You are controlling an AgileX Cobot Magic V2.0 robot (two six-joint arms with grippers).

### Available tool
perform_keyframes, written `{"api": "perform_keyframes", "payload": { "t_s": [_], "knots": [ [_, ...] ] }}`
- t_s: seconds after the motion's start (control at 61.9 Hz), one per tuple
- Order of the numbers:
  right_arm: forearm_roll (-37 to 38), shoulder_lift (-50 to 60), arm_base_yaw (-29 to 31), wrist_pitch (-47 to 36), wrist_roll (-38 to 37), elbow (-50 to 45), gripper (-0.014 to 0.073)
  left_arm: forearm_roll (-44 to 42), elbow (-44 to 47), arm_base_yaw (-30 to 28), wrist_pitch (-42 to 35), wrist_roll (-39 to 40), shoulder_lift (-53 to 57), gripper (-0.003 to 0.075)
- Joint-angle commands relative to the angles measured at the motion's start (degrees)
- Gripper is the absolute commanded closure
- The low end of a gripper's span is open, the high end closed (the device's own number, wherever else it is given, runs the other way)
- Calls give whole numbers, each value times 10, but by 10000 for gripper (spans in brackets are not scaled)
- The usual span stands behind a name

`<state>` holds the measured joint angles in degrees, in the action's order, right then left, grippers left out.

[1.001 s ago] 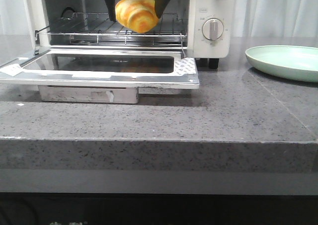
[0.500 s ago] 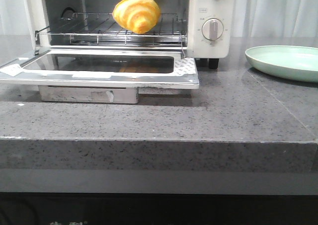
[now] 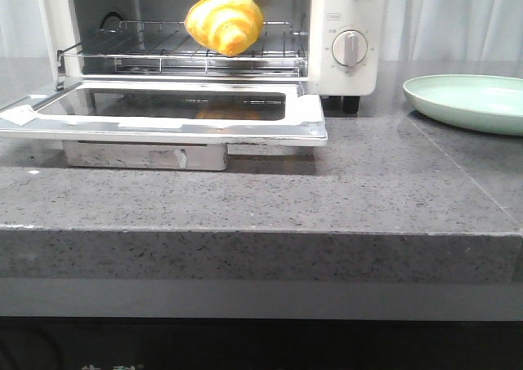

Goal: Put bread in oven

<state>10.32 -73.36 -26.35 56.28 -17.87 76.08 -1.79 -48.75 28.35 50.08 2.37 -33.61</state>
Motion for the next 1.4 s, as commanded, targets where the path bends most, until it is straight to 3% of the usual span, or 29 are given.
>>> {"api": "perform_keyframes", "payload": {
  "t_s": [0.0, 0.242, 0.452, 0.92, 1.001, 1.227, 1.388],
  "knots": [
    [15, 90, 11, -71, 9, -62, 1, 3, -15, 0, -37, 6, -1, 738],
    [29, 296, 11, -137, 9, -238, 1, 3, -15, 0, -37, 6, -1, 738],
    [28, 420, 11, -133, 9, -315, 1, 3, -15, 0, -37, 6, -1, 738],
    [28, 455, 11, -122, 9, -326, 22, 3, -15, 0, -37, 6, -1, 738],
    [28, 455, 11, -122, 9, -326, 111, 3, -15, 0, -37, 6, -1, 738],
    [28, 455, 11, -122, 9, -326, 512, 3, -15, 0, -37, 6, -1, 738],
    [28, 455, 11, -122, 9, -326, 668, 3, -15, 0, -37, 6, -1, 738]
  ]
}}
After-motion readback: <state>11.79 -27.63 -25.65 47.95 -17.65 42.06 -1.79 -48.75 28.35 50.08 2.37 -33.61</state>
